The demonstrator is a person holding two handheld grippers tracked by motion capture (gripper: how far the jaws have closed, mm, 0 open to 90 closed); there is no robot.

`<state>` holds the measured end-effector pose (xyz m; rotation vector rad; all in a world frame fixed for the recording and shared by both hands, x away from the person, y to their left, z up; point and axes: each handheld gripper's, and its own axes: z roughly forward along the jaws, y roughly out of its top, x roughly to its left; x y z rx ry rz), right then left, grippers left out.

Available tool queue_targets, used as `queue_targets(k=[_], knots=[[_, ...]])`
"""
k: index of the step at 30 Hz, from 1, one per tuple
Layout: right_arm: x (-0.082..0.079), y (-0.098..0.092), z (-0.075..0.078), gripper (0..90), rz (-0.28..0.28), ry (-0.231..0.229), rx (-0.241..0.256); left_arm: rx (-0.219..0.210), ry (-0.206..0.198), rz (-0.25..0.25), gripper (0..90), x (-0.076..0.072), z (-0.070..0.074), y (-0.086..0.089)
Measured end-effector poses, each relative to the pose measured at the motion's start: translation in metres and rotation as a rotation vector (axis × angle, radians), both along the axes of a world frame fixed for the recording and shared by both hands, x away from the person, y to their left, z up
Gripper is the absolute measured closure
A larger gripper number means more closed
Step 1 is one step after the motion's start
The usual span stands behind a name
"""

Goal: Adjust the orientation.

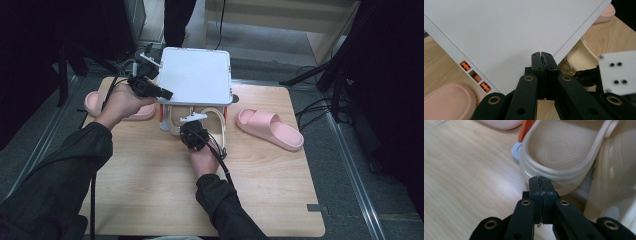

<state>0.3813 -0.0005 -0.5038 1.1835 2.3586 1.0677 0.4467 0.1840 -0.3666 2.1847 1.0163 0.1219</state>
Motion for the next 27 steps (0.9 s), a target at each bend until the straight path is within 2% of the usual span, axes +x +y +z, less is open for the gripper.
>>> queue_targets(k=[6, 10, 15, 19, 20, 22, 26, 27], knots=[[0.01, 0.004, -0.002, 90.0, -0.029, 0.013, 0.026, -0.006, -0.003, 0.012, 89.1, -0.001, -0.001, 0.001], [0.007, 0.001, 0.0, 90.0, -0.01, 0.017, 0.022, -0.009, -0.001, 0.01, 89.1, 0.0, -0.001, 0.002], [-0.011, -0.008, 0.007, 90.0, 0.034, 0.014, 0.042, -0.009, 0.003, 0.017, 89.0, -0.001, 0.0, 0.001], [-0.033, -0.019, 0.011, 90.0, 0.083, -0.01, 0.029, -0.007, 0.006, 0.02, 89.0, 0.0, 0.0, 0.001], [-0.038, -0.023, 0.012, 90.0, 0.094, -0.008, 0.025, -0.007, 0.007, 0.021, 89.0, 0.0, 0.0, 0.001], [-0.047, -0.033, 0.016, 90.0, 0.106, 0.009, 0.05, -0.008, 0.01, 0.026, 89.0, 0.0, 0.0, 0.001], [-0.065, -0.053, 0.024, 89.4, 0.122, 0.012, 0.075, -0.013, 0.017, 0.026, 88.8, 0.0, 0.0, 0.002], [-0.069, -0.058, 0.026, 88.9, 0.129, 0.009, 0.069, -0.012, 0.016, 0.027, 88.9, 0.0, 0.0, 0.002]])
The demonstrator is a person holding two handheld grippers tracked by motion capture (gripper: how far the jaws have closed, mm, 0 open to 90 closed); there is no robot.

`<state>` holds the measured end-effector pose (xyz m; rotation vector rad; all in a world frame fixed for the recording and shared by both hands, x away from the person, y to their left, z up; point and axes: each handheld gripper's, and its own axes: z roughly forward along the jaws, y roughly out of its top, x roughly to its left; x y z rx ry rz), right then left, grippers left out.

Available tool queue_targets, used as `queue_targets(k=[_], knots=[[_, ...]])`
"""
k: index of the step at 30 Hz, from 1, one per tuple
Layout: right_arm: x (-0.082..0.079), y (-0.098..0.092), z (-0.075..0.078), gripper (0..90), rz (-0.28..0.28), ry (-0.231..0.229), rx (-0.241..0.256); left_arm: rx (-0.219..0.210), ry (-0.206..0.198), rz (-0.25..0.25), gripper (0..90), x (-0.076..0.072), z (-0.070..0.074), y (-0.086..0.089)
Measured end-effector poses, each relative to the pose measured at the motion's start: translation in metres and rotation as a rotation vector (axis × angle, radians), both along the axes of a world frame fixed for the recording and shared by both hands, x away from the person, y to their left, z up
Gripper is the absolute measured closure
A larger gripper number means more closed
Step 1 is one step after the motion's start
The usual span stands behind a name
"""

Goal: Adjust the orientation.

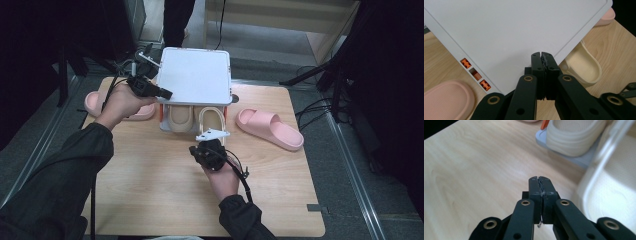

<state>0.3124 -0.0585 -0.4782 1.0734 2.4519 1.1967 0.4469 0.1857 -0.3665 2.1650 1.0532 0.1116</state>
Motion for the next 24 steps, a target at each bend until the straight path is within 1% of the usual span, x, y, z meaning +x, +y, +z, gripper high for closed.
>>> queue_targets(k=[3, 5, 6, 9, 11, 12, 15, 16, 18, 21, 22, 24], knots=[[-0.009, -0.014, 0.001, 87.5, 0.009, 0.007, -0.026, 0.004, 0.002, -0.002, 88.8, 0.0, 0.0, 0.0], [-0.013, -0.023, -0.001, 87.6, 0.006, 0.002, -0.048, 0.002, 0.004, 0.0, 88.7, 0.0, 0.0, 0.0], [-0.015, -0.028, -0.002, 88.8, -0.001, 0.007, -0.056, 0.0, 0.004, 0.003, 88.7, 0.0, 0.0, -0.001], [-0.015, -0.041, -0.007, 90.0, -0.024, 0.033, -0.064, 0.01, 0.003, -0.003, 88.6, 0.001, 0.001, 0.0], [-0.014, -0.049, -0.01, 90.0, -0.039, 0.034, -0.071, 0.002, 0.006, 0.003, 88.6, 0.001, 0.0, -0.001], [-0.013, -0.052, -0.011, 90.0, -0.048, 0.041, -0.072, 0.003, 0.007, 0.003, 88.6, 0.001, 0.001, -0.001], [-0.01, -0.056, -0.013, 90.0, -0.065, 0.05, -0.073, 0.004, 0.006, 0.003, 88.6, 0.001, 0.001, -0.001], [-0.01, -0.057, -0.014, 90.0, -0.065, 0.046, -0.076, 0.004, 0.006, 0.003, 88.6, 0.001, 0.001, -0.001], [-0.009, -0.057, -0.014, 90.0, -0.064, 0.041, -0.087, 0.003, 0.008, 0.002, 88.6, 0.001, 0.001, 0.0], [-0.008, -0.057, -0.015, 90.0, -0.059, 0.045, -0.093, 0.004, 0.009, 0.002, 88.5, 0.001, 0.001, 0.0], [-0.007, -0.057, -0.017, 90.0, -0.066, 0.046, -0.111, 0.005, 0.008, 0.002, 88.4, 0.001, 0.001, 0.0], [-0.005, -0.058, -0.019, 90.0, -0.075, 0.051, -0.113, 0.004, 0.008, 0.002, 88.5, 0.001, 0.001, -0.001]])
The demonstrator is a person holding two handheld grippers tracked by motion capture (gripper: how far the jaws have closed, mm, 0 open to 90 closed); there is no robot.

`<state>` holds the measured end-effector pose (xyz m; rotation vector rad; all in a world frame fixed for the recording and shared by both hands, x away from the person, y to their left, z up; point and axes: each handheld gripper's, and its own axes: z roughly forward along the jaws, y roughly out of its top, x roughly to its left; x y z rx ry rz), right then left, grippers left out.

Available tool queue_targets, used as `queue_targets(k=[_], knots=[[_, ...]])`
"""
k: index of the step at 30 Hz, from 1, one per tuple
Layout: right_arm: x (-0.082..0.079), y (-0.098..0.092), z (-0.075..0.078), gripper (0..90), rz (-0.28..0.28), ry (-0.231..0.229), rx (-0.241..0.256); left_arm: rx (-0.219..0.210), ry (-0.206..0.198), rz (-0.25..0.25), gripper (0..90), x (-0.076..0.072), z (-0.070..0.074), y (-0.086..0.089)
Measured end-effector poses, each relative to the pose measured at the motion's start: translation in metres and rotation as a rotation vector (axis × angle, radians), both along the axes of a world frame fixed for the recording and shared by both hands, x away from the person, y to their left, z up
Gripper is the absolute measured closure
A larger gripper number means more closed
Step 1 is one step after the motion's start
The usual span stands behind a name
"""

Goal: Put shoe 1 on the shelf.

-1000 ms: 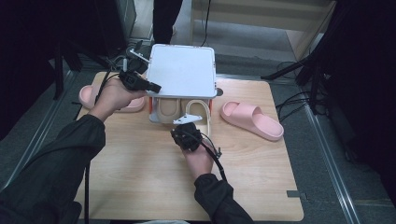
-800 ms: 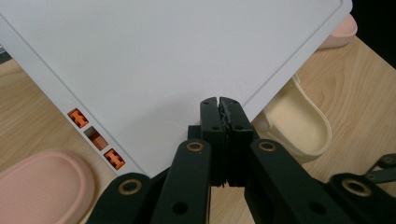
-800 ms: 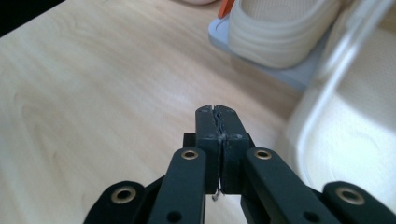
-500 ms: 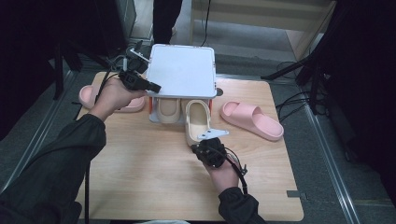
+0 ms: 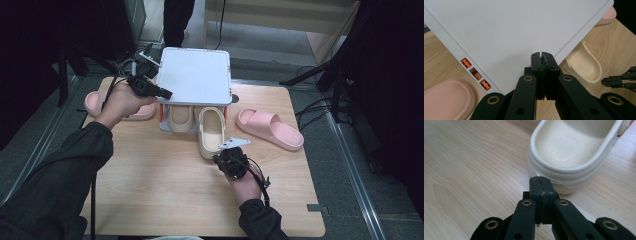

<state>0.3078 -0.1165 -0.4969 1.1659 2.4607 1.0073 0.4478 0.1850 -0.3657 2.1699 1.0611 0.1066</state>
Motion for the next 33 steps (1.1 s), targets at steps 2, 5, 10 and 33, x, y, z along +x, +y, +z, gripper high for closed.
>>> queue_targets(k=[2, 5, 10, 33], knots=[[0.002, -0.001, -0.001, 90.0, -0.006, -0.002, -0.003, -0.001, 0.001, 0.0, 88.5, 0.0, 0.0, 0.0], [0.007, -0.003, -0.004, 90.0, -0.011, 0.003, -0.001, 0.001, 0.005, 0.0, 88.4, 0.0, 0.0, 0.0], [0.017, -0.003, -0.003, 90.0, -0.034, 0.006, 0.019, 0.002, 0.005, 0.002, 88.5, 0.0, 0.0, -0.001], [0.092, 0.036, -0.006, 90.0, -0.117, -0.054, 0.011, -0.019, 0.004, 0.002, 87.9, 0.0, -0.001, 0.003]])
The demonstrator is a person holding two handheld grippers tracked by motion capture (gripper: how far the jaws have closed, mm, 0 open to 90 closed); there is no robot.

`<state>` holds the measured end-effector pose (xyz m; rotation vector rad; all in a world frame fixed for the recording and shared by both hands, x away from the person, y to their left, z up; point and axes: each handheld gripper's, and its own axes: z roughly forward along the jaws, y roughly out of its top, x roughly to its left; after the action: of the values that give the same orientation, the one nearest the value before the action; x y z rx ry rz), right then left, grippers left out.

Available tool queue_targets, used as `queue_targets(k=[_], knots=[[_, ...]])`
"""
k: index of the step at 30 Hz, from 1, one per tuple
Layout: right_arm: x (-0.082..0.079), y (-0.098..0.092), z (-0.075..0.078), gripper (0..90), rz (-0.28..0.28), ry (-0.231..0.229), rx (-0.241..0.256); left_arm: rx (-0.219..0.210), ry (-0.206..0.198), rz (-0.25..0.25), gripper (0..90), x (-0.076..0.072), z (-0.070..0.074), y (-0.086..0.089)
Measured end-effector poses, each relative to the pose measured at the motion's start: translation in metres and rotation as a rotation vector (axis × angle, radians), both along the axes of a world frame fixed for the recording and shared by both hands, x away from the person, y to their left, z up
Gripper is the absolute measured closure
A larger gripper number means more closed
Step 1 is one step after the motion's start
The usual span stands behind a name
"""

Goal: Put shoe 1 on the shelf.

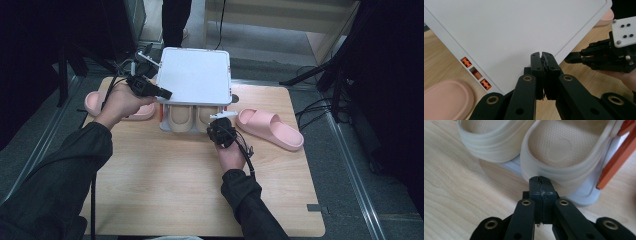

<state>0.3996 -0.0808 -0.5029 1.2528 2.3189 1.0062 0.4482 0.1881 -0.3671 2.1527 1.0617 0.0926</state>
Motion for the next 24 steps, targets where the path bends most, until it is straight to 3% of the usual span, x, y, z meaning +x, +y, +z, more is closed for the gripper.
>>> queue_targets(k=[4, 9, 12, 15, 20, 24], knots=[[0.0, -0.001, 0.001, 88.8, 0.0, 0.012, 0.018, -0.008, 0.011, 0.002, 86.9, 0.0, 0.0, 0.002], [-0.019, -0.009, 0.013, 87.0, 0.067, 0.019, 0.042, -0.006, 0.037, 0.002, 80.7, 0.003, 0.002, 0.003], [-0.035, -0.018, 0.018, 80.6, 0.116, 0.041, 0.067, -0.018, 0.056, 0.001, 68.4, 0.0, 0.006, 0.005], [-0.051, -0.027, 0.021, 73.2, 0.167, 0.052, 0.064, -0.024, 0.044, 0.013, 57.1, -0.009, 0.013, 0.01], [-0.075, -0.042, 0.023, 63.8, 0.234, 0.043, 0.064, -0.015, 0.03, 0.034, 48.4, -0.029, 0.022, 0.021], [-0.084, -0.055, 0.026, 54.3, 0.281, 0.081, 0.125, -0.014, 0.018, 0.06, 46.3, -0.044, 0.021, 0.034]])
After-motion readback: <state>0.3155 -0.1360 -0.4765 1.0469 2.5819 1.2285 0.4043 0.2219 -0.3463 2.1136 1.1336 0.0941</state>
